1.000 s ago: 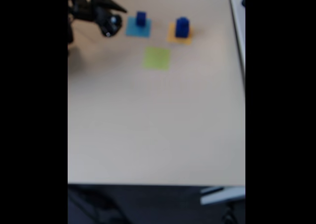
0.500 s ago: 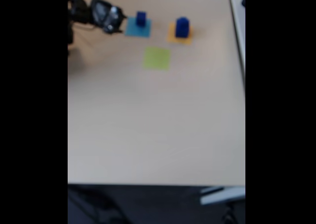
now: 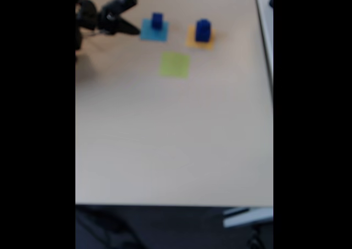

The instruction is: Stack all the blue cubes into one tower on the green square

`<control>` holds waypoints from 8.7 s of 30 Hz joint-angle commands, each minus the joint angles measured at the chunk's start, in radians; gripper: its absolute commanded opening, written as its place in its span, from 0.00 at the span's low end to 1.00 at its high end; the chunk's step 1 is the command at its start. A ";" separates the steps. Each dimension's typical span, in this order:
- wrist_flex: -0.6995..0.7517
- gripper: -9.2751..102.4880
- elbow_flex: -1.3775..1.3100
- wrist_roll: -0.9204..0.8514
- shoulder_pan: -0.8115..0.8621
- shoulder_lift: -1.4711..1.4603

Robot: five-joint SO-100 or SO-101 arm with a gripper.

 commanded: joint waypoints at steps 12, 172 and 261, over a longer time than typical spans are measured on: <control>0.117 0.08 0.009 -0.836 -0.084 0.026; 0.466 0.08 0.000 -1.497 0.035 0.025; 0.423 0.08 -0.014 -0.973 -0.040 0.025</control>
